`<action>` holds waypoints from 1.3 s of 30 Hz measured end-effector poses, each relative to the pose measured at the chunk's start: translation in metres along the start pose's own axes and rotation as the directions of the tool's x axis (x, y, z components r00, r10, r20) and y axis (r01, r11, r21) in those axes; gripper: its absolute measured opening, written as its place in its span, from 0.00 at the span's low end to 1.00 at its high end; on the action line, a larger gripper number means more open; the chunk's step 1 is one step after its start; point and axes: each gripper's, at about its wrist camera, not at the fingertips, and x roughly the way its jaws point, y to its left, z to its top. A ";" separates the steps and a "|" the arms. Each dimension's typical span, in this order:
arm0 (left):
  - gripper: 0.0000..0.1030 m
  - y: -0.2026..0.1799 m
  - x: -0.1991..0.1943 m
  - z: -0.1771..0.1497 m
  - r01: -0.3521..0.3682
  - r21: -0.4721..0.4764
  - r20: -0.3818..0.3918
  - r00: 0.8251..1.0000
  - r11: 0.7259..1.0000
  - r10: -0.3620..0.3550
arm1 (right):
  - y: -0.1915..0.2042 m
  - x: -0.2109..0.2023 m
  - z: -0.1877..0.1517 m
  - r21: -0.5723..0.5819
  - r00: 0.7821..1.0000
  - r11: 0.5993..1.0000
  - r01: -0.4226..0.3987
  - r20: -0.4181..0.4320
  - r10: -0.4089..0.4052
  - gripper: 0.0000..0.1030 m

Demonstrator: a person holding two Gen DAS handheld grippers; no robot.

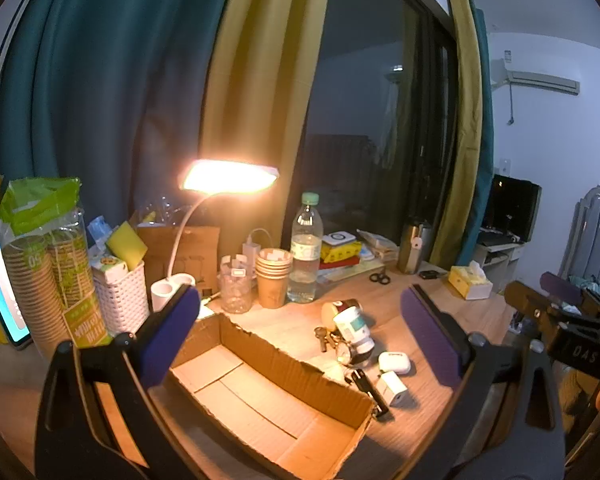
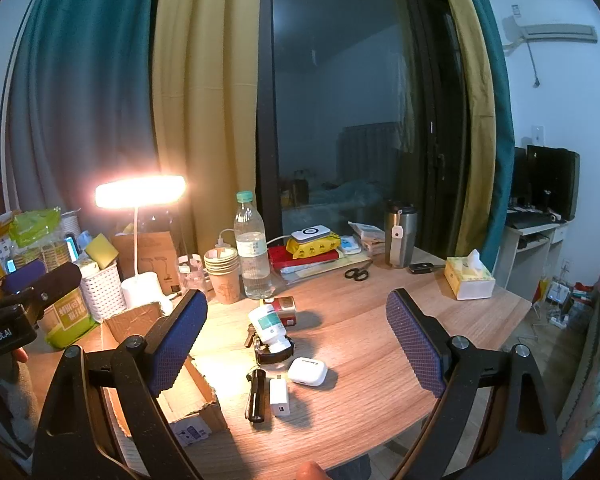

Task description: Organize rigid objects

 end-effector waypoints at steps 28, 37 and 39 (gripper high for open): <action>0.98 -0.006 -0.002 -0.002 0.002 0.017 0.004 1.000 1.000 -0.002 | 0.000 -0.001 0.000 0.001 1.000 1.000 0.000 0.001 0.000 0.90; 0.98 -0.006 -0.003 -0.002 0.001 0.017 0.000 1.000 1.000 -0.001 | -0.001 -0.001 0.001 0.001 1.000 1.000 -0.002 0.001 0.002 0.90; 0.98 -0.006 -0.002 -0.002 0.001 0.017 0.000 1.000 1.000 -0.001 | 0.002 0.000 -0.001 0.000 1.000 1.000 -0.002 0.000 0.002 0.90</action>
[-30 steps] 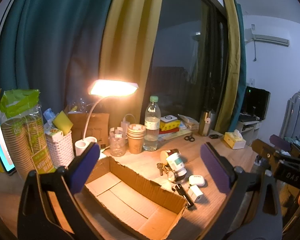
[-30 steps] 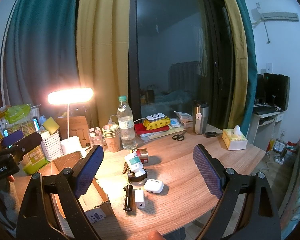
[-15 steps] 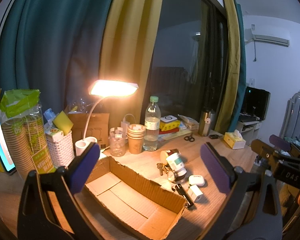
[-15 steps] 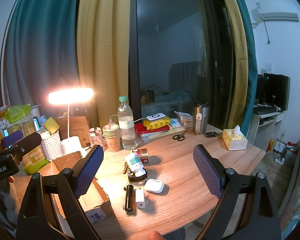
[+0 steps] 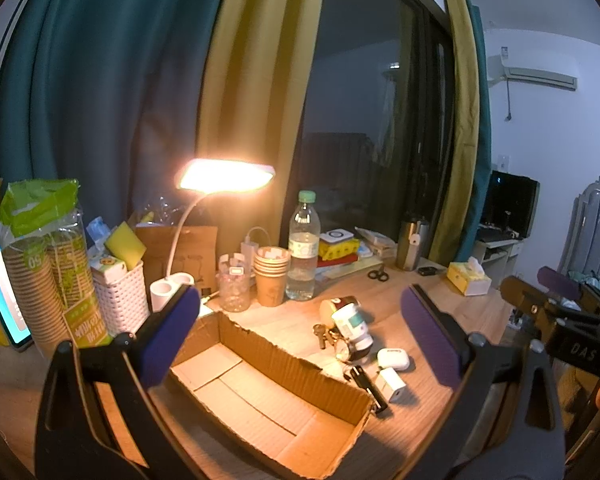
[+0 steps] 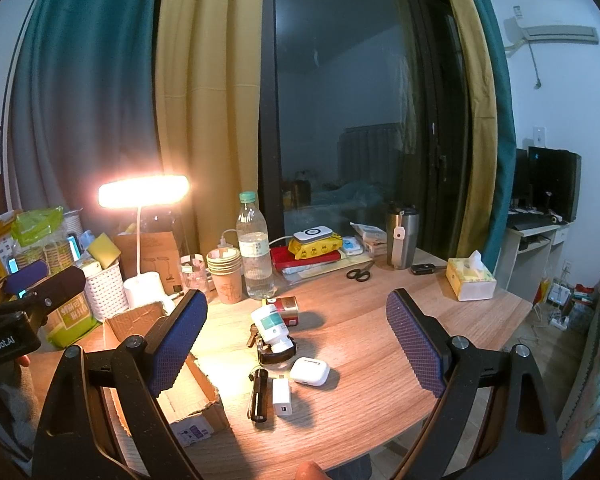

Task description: Organize rigid objects

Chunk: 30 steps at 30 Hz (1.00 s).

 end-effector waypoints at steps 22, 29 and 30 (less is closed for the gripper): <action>0.98 -0.003 -0.002 -0.002 0.005 0.010 -0.016 1.000 1.000 -0.005 | 0.001 0.000 -0.001 -0.001 1.000 1.000 -0.001 -0.001 0.001 0.91; 0.98 0.003 0.008 -0.013 -0.014 0.015 -0.077 0.997 1.000 0.015 | 0.012 0.002 -0.005 -0.003 1.000 1.000 -0.001 -0.013 0.001 0.90; 0.98 0.006 0.011 -0.017 -0.021 0.017 -0.095 0.995 1.000 0.022 | 0.012 0.004 -0.006 -0.002 1.000 1.000 -0.001 -0.015 0.001 0.90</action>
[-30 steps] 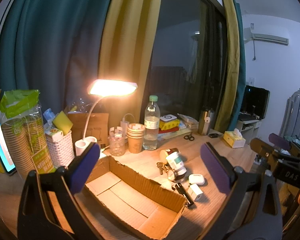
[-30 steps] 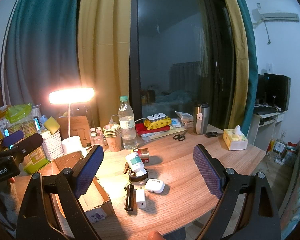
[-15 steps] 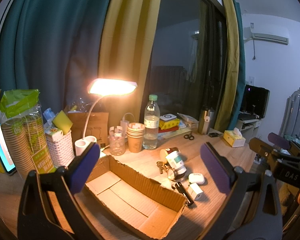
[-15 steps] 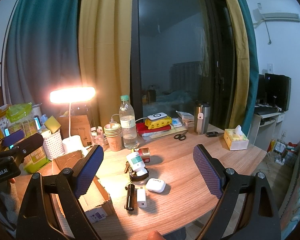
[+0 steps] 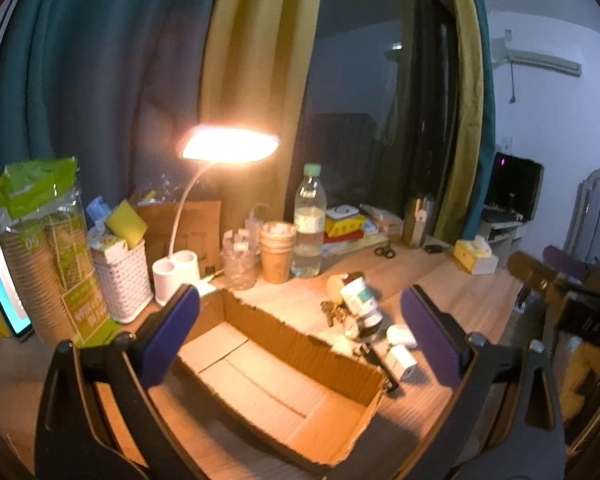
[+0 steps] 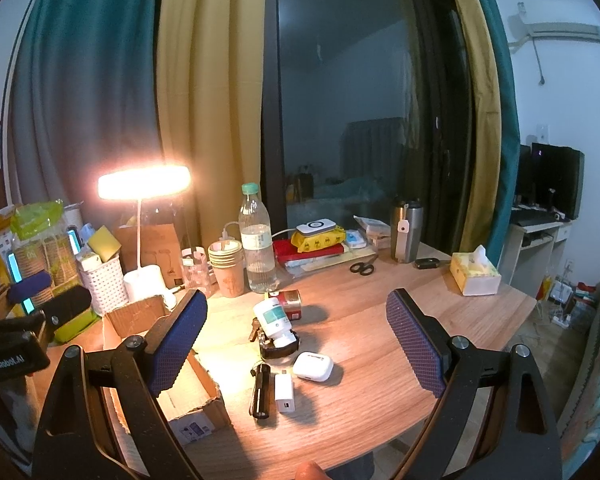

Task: Organize rigid objects
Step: 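Grasp the cardboard box wall with the left gripper while the right gripper approaches the white charger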

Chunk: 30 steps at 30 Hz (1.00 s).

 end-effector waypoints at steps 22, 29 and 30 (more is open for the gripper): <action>0.86 0.031 0.114 -0.100 -0.058 -0.097 -0.540 0.842 0.994 -0.003 | -0.015 0.054 -0.033 0.020 0.989 1.000 0.013 -0.150 -0.010 0.91; 0.56 0.018 0.139 -0.103 -0.030 -0.033 -0.587 0.809 0.999 0.005 | -0.022 0.074 -0.045 0.030 0.980 0.999 0.032 -0.199 -0.025 0.91; 0.50 0.018 0.145 -0.102 -0.027 -0.022 -0.596 0.803 0.999 0.008 | -0.024 0.078 -0.047 0.033 0.978 0.999 0.036 -0.207 -0.028 0.91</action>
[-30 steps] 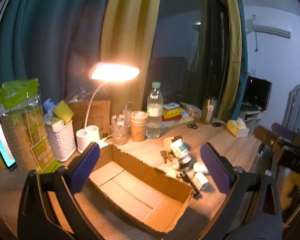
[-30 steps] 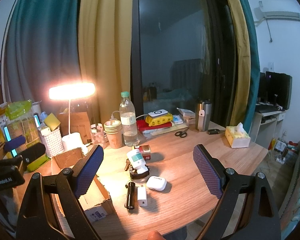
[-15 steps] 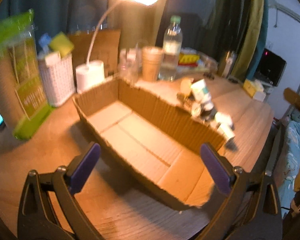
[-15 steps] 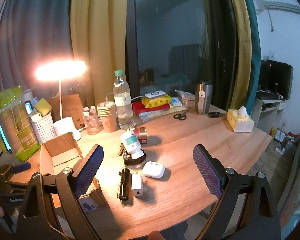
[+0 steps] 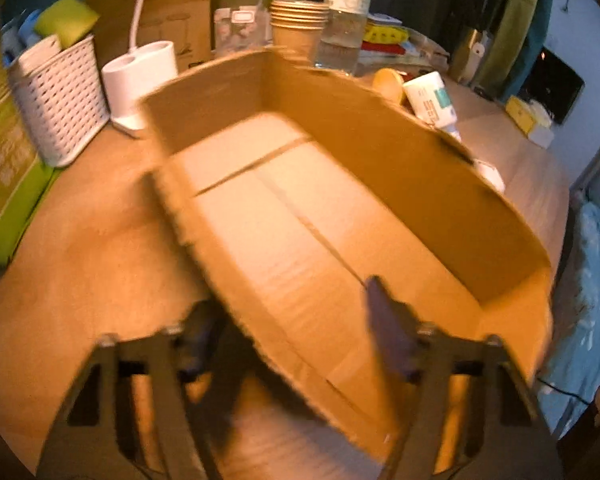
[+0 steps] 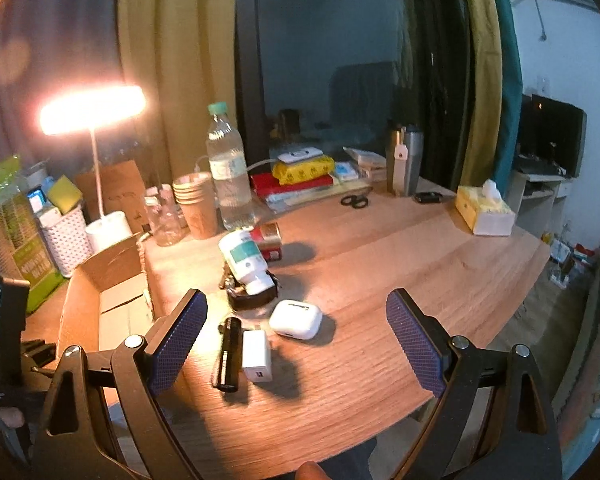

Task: Organize rigid objects
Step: 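Grasp the cardboard box wall with the left gripper while the right gripper approaches the white charger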

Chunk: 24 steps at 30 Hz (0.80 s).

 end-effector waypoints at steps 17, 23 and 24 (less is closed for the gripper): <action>0.28 0.032 0.021 0.026 0.048 0.059 -0.039 0.998 0.997 -0.046 | 0.004 0.071 -0.029 -0.019 0.984 1.000 -0.005 -0.180 0.001 0.86; 0.28 0.027 0.013 0.016 0.100 0.104 -0.026 0.995 0.989 -0.098 | 0.019 0.087 -0.037 -0.057 0.972 0.998 -0.017 -0.233 0.003 0.73; 0.28 0.029 0.013 0.015 0.105 0.093 -0.021 0.994 0.990 -0.104 | 0.020 0.089 -0.038 -0.061 0.971 0.998 -0.015 -0.239 0.000 0.72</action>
